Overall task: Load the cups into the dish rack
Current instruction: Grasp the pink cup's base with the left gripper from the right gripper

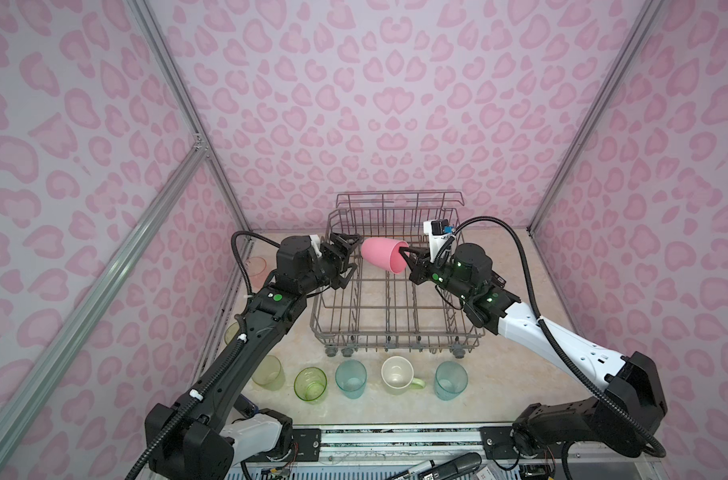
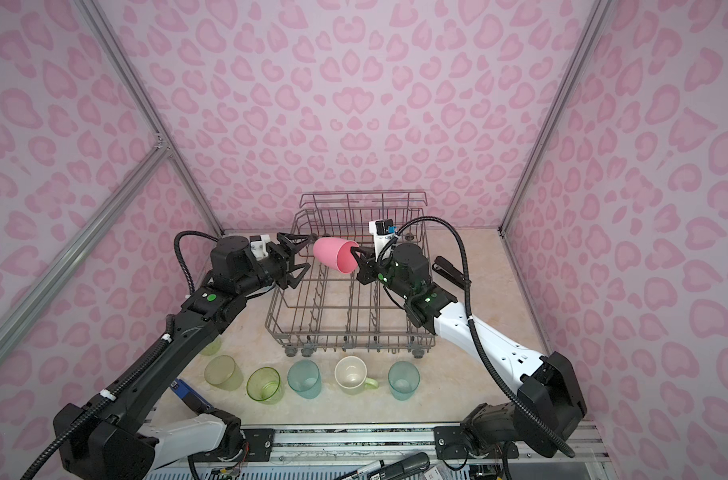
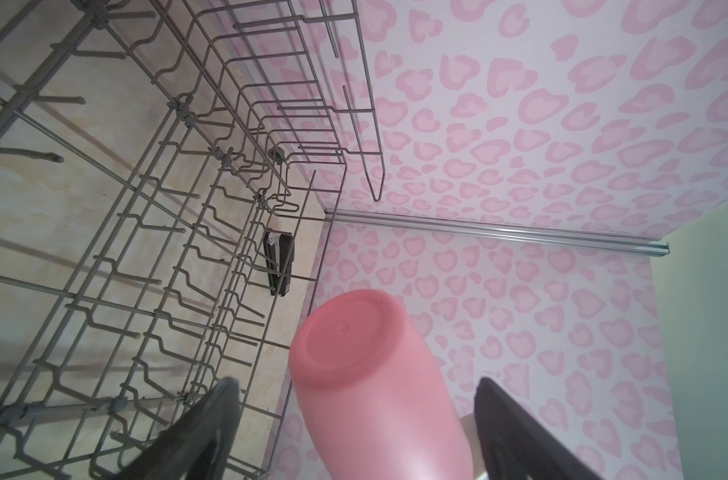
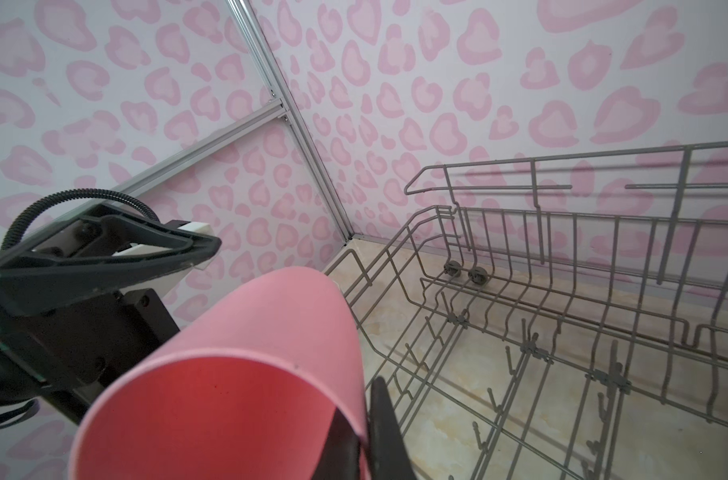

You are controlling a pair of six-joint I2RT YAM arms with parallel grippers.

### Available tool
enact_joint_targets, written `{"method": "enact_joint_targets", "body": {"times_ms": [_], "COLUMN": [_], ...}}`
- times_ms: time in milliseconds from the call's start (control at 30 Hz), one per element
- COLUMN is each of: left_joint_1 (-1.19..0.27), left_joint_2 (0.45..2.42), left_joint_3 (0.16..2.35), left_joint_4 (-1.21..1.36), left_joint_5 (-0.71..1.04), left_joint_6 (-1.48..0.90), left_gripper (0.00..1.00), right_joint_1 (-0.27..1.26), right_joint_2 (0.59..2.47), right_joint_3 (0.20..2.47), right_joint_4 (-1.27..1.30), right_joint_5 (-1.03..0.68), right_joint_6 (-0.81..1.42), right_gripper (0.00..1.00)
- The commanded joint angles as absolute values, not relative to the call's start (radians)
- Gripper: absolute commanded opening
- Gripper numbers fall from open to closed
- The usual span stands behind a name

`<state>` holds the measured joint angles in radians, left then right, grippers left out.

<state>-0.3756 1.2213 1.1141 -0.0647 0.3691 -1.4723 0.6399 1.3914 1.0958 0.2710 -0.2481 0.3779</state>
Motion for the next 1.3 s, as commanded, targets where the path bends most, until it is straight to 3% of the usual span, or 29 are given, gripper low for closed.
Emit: {"method": "enact_joint_targets", "body": {"times_ms": [0, 700, 1000, 1167, 1267], "left_joint_1": [-0.388, -0.421, -0.397, -0.391, -0.384], "left_joint_2": [1.235, 1.294, 1.296, 1.285, 1.285], "left_joint_3": [1.114, 1.103, 1.1, 1.12, 1.129], "left_joint_4": [0.009, 0.152, 0.183, 0.203, 0.2], "left_joint_5": [0.356, 0.385, 0.4, 0.39, 0.391], "left_joint_6": [-1.509, -1.578, -1.569, -1.491, -1.452], "left_gripper": [0.9, 0.86, 0.71, 0.7, 0.69], "right_joint_1": [0.644, 0.676, 0.678, 0.678, 0.678], "right_joint_2": [1.403, 1.466, 1.468, 1.478, 1.484], "right_joint_3": [1.098, 1.156, 1.166, 1.177, 1.187], "right_joint_4": [0.332, 0.35, 0.325, 0.313, 0.299], "right_joint_5": [-0.287, -0.33, -0.337, -0.344, -0.341], "right_joint_6": [0.369, 0.358, 0.344, 0.345, 0.344], "right_gripper": [0.0, 0.0, 0.0, 0.0, 0.13]}}
